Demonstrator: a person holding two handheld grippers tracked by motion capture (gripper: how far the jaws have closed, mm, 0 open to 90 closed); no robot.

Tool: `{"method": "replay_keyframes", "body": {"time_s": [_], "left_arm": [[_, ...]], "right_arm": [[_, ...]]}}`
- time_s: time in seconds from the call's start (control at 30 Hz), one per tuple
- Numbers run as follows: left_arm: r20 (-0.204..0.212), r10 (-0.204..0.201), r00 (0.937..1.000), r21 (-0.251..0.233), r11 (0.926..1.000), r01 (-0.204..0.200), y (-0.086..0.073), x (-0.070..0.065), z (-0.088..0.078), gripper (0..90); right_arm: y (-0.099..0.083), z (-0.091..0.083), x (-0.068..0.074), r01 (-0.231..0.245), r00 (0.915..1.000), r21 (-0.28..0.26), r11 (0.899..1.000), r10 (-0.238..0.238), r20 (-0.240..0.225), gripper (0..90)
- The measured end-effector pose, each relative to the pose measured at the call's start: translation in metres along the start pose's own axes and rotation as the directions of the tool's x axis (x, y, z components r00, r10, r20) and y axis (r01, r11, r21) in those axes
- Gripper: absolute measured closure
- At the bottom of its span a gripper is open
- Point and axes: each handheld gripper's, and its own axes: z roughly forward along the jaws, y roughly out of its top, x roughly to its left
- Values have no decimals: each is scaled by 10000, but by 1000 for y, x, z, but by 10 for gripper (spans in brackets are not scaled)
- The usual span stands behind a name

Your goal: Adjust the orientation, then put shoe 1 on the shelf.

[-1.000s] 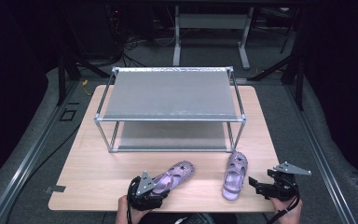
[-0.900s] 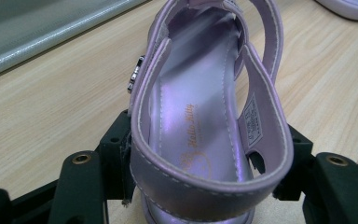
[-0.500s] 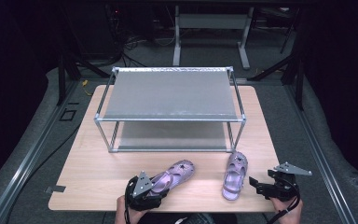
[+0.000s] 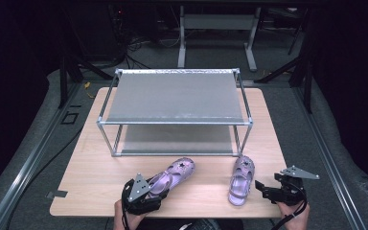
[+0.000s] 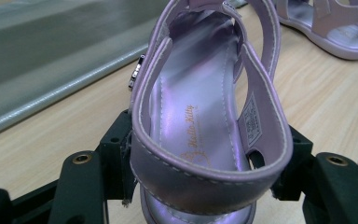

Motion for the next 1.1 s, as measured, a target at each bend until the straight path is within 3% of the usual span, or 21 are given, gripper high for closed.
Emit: {"method": "replay_keyframes", "body": {"time_s": [0.5,0.9,1.1], "left_arm": [[-946,-610,9936,-451,9974,569,13,20,0,386],[-1713,-1144,9786,-798,9916,1019,23,37,10,386],[-2045,-1560,9663,-840,9864,1415,26,45,20,386]], "right_arm": [[1,-4,-3,-19,9999,-45,10000,19,127,101],[3,-5,-1,120,9998,-113,9999,-118,155,78],[4,-5,-1,115,9998,-148,9998,-113,137,83]]}}
